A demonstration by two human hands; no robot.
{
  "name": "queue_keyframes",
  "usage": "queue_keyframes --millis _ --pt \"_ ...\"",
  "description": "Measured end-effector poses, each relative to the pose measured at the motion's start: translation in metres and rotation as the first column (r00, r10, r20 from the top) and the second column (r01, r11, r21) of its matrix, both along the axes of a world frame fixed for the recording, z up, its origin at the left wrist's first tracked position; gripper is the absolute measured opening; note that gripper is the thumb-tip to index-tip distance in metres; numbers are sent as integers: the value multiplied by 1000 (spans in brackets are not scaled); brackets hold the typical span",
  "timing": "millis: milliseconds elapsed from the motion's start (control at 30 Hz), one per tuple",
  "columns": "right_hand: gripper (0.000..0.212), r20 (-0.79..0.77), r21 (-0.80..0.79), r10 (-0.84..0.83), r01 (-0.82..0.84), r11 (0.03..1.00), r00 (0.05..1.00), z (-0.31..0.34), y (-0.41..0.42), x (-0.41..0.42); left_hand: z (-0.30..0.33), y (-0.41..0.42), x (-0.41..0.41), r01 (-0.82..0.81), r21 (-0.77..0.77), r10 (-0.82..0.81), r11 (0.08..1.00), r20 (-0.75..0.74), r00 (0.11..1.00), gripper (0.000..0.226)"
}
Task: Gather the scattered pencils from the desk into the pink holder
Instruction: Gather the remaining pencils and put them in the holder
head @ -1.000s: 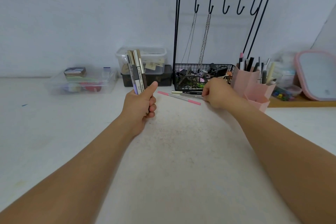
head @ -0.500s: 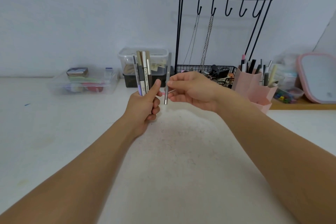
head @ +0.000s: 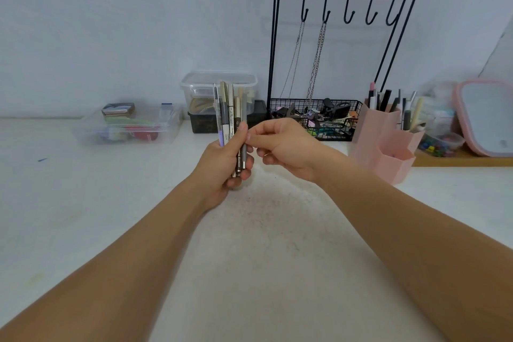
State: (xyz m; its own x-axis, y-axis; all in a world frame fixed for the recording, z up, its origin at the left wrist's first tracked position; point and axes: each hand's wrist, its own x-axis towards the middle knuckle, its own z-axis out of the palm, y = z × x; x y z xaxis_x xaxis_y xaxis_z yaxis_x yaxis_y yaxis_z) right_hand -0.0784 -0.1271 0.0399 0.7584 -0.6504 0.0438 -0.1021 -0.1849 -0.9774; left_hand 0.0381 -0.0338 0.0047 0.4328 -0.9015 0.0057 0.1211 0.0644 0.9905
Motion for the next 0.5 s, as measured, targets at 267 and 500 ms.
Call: queue_keyframes --millis 267,500 --pt "8 -43 -118 -81 76 990 996 1 -19 -9 0 1 -2 -2 -43 2 999 -2 1000 30" --pt "27 -380 -773 -583 99 627 718 -25 -76 -42 0 -2 0 -92 -85 83 992 -108 991 24"
